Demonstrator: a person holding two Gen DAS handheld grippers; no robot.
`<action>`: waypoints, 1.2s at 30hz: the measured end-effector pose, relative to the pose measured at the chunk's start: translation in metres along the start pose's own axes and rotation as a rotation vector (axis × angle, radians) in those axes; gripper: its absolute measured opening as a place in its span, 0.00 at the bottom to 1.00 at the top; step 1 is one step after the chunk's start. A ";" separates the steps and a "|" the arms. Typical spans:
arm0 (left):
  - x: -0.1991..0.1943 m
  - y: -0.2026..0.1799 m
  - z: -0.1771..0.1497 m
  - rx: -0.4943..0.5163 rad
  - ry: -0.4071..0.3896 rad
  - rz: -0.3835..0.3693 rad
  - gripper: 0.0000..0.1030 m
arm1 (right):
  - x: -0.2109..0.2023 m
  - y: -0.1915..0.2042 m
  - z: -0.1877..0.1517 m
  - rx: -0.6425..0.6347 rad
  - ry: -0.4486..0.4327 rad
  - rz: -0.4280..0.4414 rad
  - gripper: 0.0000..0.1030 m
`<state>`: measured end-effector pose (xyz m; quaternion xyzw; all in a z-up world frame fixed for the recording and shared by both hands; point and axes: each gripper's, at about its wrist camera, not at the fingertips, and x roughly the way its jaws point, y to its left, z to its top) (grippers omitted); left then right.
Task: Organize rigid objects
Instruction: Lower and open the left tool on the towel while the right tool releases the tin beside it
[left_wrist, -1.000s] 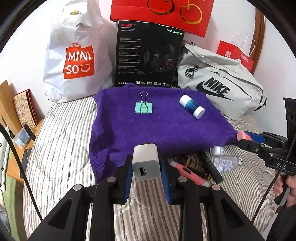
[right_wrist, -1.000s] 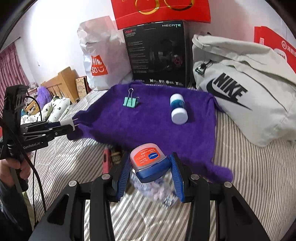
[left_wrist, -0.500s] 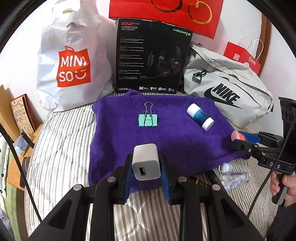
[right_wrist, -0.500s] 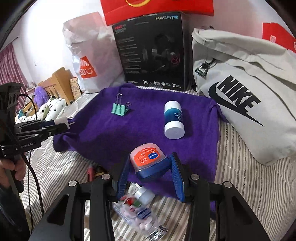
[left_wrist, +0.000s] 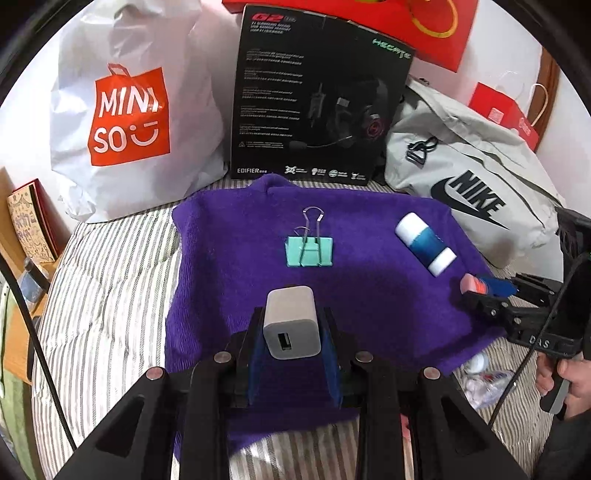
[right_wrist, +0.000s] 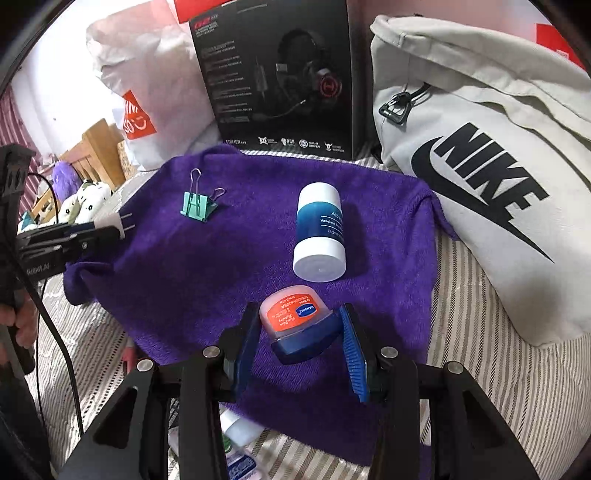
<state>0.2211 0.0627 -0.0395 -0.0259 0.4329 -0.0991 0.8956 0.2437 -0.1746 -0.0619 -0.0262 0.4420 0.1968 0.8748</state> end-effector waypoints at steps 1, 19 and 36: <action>0.003 0.001 0.003 0.002 0.003 0.004 0.26 | 0.003 0.001 0.001 -0.002 0.004 -0.001 0.42; 0.046 0.016 0.031 -0.009 0.045 0.035 0.26 | 0.026 0.000 0.007 -0.019 0.030 -0.012 0.42; 0.068 0.016 0.028 0.027 0.096 0.075 0.26 | 0.026 0.000 0.005 -0.041 0.023 -0.008 0.44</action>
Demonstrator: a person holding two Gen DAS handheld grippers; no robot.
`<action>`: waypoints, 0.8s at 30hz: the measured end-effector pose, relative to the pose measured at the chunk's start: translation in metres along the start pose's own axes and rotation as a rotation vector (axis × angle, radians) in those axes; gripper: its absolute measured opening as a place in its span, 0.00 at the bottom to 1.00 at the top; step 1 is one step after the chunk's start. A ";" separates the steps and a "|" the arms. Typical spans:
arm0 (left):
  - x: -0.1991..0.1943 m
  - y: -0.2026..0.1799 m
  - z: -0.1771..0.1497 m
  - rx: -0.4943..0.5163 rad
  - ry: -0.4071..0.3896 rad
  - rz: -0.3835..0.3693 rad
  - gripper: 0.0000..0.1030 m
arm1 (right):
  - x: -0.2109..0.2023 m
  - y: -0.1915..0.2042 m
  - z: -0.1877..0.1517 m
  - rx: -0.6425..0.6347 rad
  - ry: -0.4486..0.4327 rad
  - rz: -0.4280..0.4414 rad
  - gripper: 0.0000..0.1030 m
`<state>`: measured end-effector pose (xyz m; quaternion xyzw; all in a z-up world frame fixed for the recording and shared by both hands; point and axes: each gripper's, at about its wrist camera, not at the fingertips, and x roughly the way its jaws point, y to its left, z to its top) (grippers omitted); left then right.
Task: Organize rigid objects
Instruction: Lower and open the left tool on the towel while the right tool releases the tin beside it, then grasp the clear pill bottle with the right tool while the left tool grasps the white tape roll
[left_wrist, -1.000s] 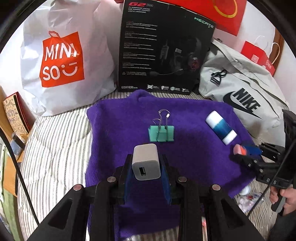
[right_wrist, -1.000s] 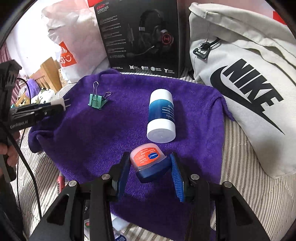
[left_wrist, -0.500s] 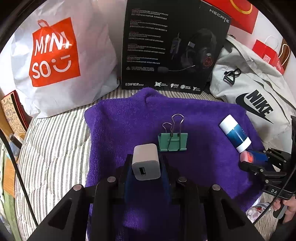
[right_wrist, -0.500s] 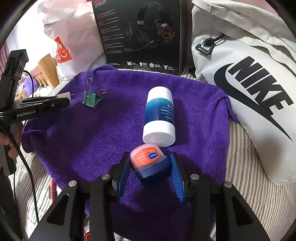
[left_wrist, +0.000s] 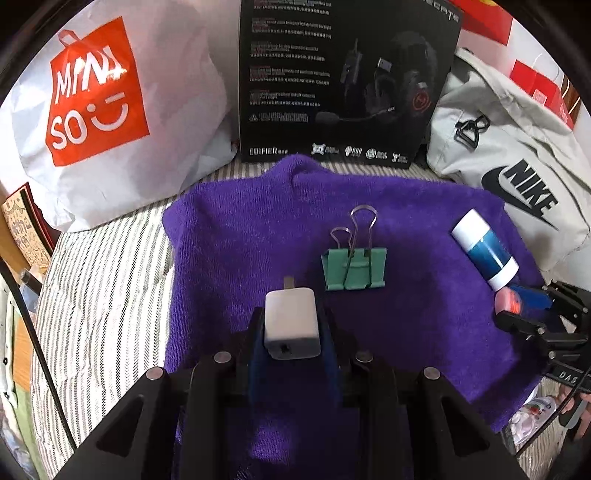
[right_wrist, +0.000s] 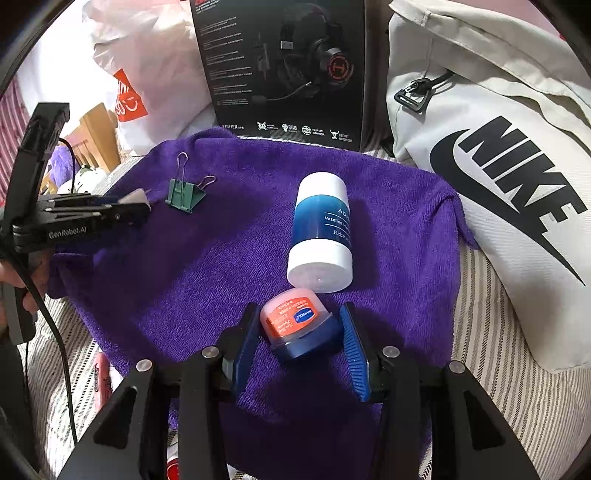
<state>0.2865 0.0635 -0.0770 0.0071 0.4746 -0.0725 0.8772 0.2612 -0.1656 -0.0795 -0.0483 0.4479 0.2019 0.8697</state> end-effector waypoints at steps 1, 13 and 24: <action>0.001 -0.001 -0.001 0.006 0.003 0.007 0.26 | 0.000 0.000 0.000 0.000 0.001 0.002 0.44; -0.004 -0.006 -0.009 0.028 0.017 0.072 0.35 | -0.008 0.005 -0.010 -0.012 0.015 0.012 0.55; -0.030 -0.009 -0.022 -0.006 0.022 0.076 0.47 | -0.042 -0.006 -0.020 0.075 -0.002 0.031 0.57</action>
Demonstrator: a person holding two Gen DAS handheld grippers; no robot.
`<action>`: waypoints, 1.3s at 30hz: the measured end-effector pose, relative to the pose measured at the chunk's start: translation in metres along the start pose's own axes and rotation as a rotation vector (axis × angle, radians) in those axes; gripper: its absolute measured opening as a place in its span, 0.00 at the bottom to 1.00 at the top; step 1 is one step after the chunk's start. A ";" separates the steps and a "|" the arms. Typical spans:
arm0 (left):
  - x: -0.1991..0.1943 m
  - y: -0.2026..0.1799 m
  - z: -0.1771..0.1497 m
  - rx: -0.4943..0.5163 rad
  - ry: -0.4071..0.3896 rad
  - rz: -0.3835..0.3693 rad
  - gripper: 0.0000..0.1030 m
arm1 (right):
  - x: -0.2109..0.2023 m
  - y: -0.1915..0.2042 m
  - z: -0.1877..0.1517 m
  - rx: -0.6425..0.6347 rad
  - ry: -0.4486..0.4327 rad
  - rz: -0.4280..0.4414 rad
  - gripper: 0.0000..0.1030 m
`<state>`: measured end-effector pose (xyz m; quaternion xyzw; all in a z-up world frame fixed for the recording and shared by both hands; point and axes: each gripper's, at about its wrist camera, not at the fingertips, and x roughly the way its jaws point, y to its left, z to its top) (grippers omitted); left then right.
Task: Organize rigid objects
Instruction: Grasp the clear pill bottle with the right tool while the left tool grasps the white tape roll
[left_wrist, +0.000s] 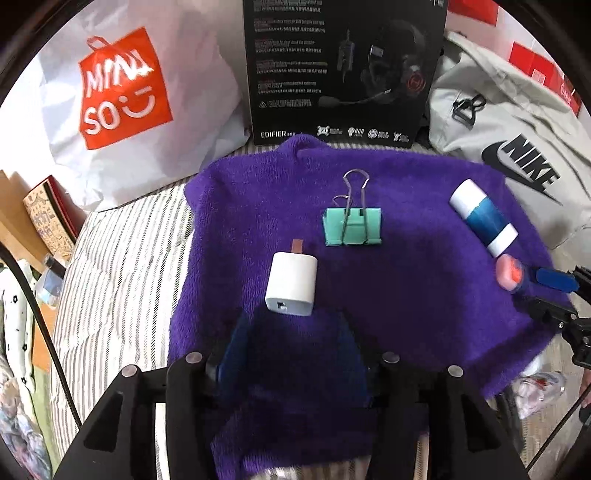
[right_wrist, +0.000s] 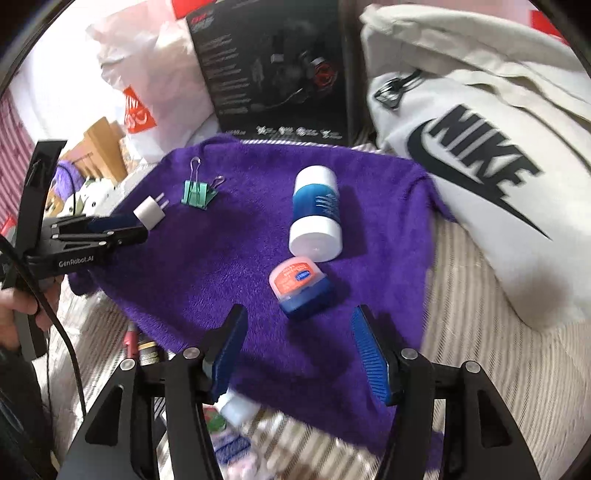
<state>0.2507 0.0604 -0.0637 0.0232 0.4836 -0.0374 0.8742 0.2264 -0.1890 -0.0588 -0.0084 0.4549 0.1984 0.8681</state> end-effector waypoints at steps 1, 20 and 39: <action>-0.004 -0.001 -0.001 -0.005 -0.005 -0.002 0.47 | -0.007 -0.001 -0.002 0.011 -0.008 0.002 0.57; -0.106 -0.027 -0.087 -0.032 -0.090 -0.081 0.60 | -0.033 0.040 -0.086 -0.233 0.001 0.029 0.65; -0.104 -0.032 -0.122 -0.056 -0.066 -0.121 0.60 | -0.050 0.051 -0.126 -0.072 0.079 -0.049 0.45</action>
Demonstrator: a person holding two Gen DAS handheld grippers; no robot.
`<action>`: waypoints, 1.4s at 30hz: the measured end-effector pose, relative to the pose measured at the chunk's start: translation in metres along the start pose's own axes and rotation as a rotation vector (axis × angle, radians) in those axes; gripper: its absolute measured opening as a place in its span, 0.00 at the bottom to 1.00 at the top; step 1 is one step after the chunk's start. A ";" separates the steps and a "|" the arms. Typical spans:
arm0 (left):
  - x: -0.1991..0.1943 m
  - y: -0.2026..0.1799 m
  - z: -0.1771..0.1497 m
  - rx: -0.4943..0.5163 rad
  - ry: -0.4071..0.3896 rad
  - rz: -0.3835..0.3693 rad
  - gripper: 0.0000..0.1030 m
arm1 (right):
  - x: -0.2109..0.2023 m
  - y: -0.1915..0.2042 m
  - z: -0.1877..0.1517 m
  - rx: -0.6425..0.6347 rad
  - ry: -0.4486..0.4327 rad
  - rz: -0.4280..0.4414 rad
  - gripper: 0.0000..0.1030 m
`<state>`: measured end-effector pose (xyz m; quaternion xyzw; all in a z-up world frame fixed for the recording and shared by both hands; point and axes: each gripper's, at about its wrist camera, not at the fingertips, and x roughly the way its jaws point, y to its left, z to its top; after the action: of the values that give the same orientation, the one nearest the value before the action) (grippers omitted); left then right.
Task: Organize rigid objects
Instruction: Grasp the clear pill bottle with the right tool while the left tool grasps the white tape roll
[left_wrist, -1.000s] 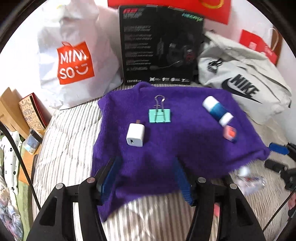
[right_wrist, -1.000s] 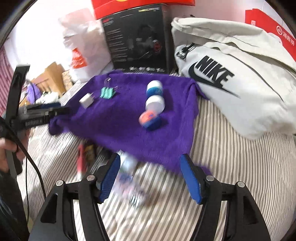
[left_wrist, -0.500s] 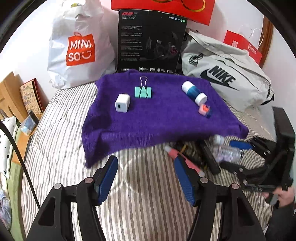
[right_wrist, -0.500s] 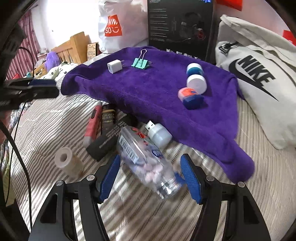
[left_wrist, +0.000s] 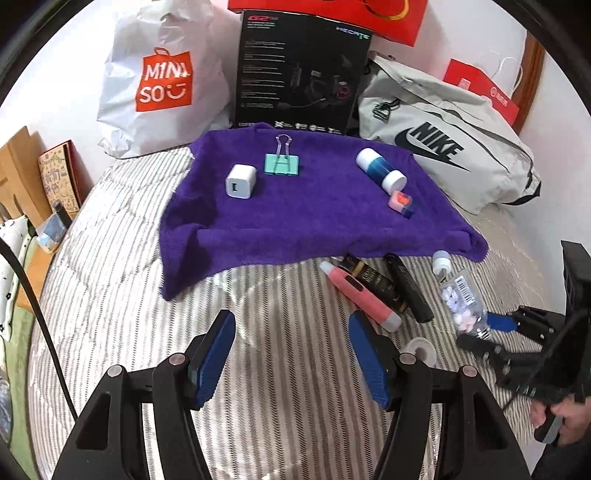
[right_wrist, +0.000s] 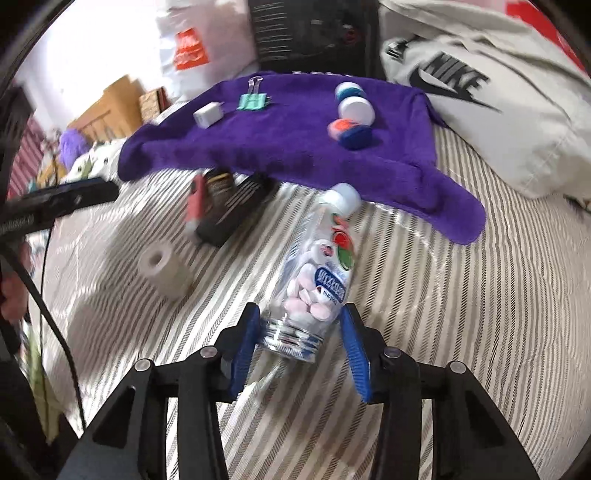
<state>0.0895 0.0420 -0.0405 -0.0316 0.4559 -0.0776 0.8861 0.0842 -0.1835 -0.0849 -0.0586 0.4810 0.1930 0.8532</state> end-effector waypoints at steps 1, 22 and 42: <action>0.001 -0.002 -0.001 0.002 0.002 -0.006 0.60 | 0.002 0.001 0.001 -0.010 -0.004 -0.011 0.45; -0.004 -0.010 -0.017 0.013 -0.006 -0.036 0.60 | 0.018 0.003 0.021 0.059 -0.040 -0.096 0.43; 0.006 -0.074 -0.041 0.215 0.020 -0.116 0.60 | -0.032 -0.055 -0.033 0.200 -0.056 -0.071 0.42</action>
<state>0.0516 -0.0311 -0.0603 0.0379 0.4511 -0.1774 0.8738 0.0643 -0.2524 -0.0803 0.0151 0.4713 0.1153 0.8743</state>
